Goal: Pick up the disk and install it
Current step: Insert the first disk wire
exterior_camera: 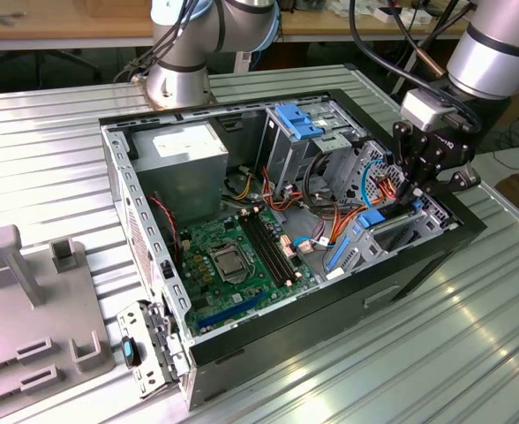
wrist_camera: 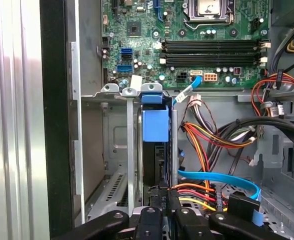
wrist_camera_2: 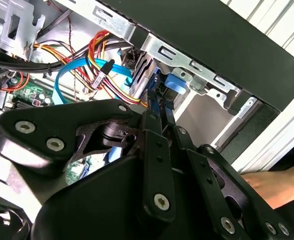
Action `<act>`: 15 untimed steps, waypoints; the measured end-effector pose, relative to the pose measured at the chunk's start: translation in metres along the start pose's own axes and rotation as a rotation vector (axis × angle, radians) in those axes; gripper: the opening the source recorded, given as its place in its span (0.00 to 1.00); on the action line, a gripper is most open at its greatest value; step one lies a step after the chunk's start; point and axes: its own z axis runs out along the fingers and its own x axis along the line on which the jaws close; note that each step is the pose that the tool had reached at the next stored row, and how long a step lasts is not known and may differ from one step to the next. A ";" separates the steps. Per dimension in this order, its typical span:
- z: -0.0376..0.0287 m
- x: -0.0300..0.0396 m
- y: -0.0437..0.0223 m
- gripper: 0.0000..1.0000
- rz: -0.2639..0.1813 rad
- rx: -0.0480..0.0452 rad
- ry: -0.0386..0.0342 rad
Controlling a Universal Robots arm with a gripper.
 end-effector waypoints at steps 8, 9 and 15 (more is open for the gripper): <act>0.0011 0.0001 0.0005 0.17 -0.003 0.0002 -0.0030; 0.0015 0.0001 0.0005 0.17 -0.003 0.0002 -0.0041; 0.0032 0.0002 0.0006 0.17 -0.002 0.0002 -0.0122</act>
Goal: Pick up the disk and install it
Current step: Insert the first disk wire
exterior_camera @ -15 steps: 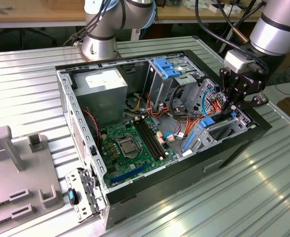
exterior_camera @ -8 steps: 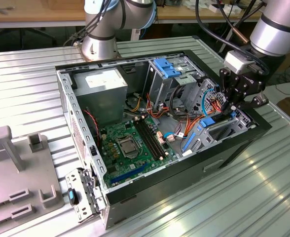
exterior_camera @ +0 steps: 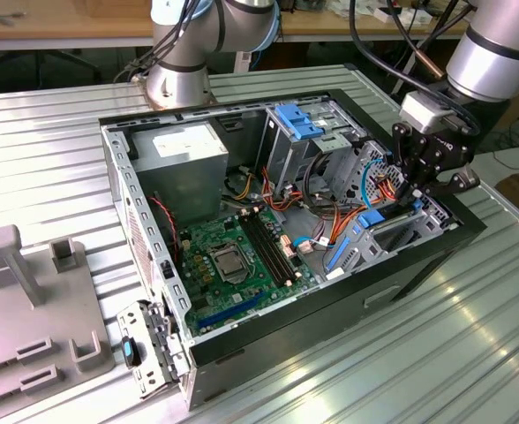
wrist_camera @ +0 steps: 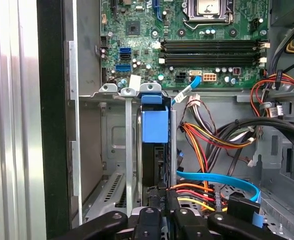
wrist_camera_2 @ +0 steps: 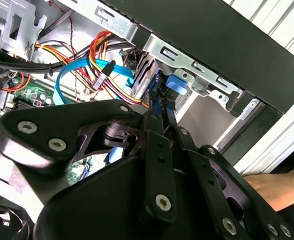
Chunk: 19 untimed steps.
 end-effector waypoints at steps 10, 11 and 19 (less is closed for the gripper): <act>-0.0043 0.0002 -0.0003 0.17 0.001 0.0000 -0.0101; -0.0043 0.0003 -0.0003 0.17 0.001 0.0000 -0.0133; -0.0038 0.0041 -0.0013 0.17 0.002 0.0001 -0.0307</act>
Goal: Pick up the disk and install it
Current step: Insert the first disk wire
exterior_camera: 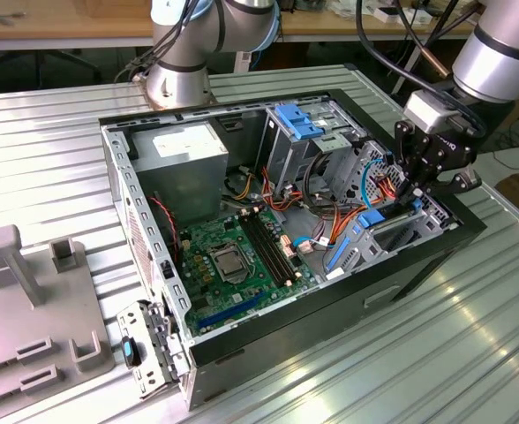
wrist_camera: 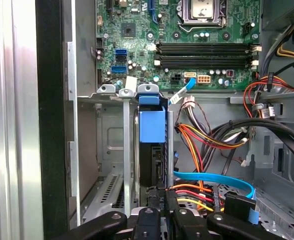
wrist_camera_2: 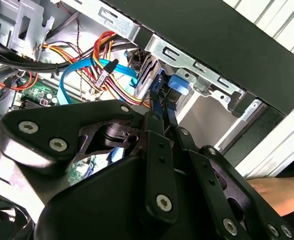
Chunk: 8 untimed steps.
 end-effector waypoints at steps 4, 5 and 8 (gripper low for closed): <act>0.0010 0.0000 0.0000 0.17 0.000 0.0000 -0.0024; 0.0013 0.0000 0.0000 0.17 0.000 0.0000 -0.0028; 0.0021 0.0000 0.0001 0.17 0.000 0.0000 -0.0040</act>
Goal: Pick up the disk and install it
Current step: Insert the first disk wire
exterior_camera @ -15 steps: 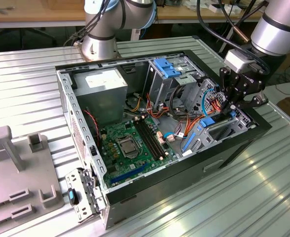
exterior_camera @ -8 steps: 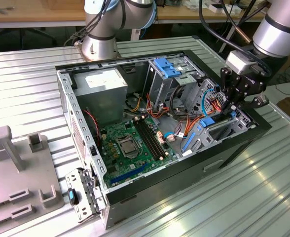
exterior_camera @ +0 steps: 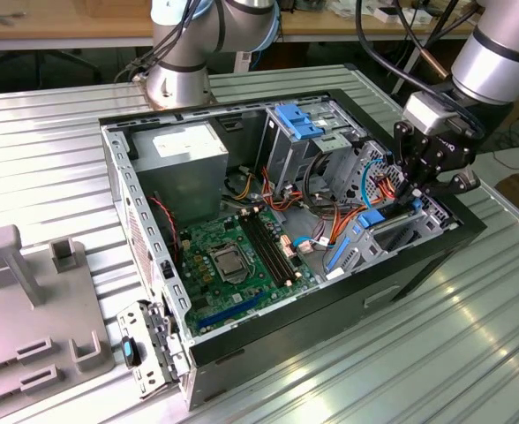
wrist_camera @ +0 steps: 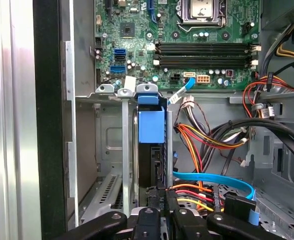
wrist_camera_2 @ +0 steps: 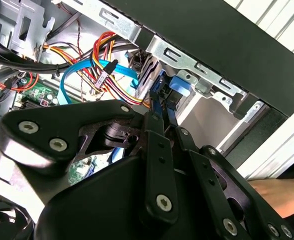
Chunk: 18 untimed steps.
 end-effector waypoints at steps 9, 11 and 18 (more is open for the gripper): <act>-0.0019 0.0000 -0.0001 0.17 0.000 0.0000 -0.0009; -0.0021 0.0004 -0.0001 0.17 0.000 0.0000 -0.0008; -0.0007 0.0024 0.0000 0.17 0.000 0.0000 -0.0017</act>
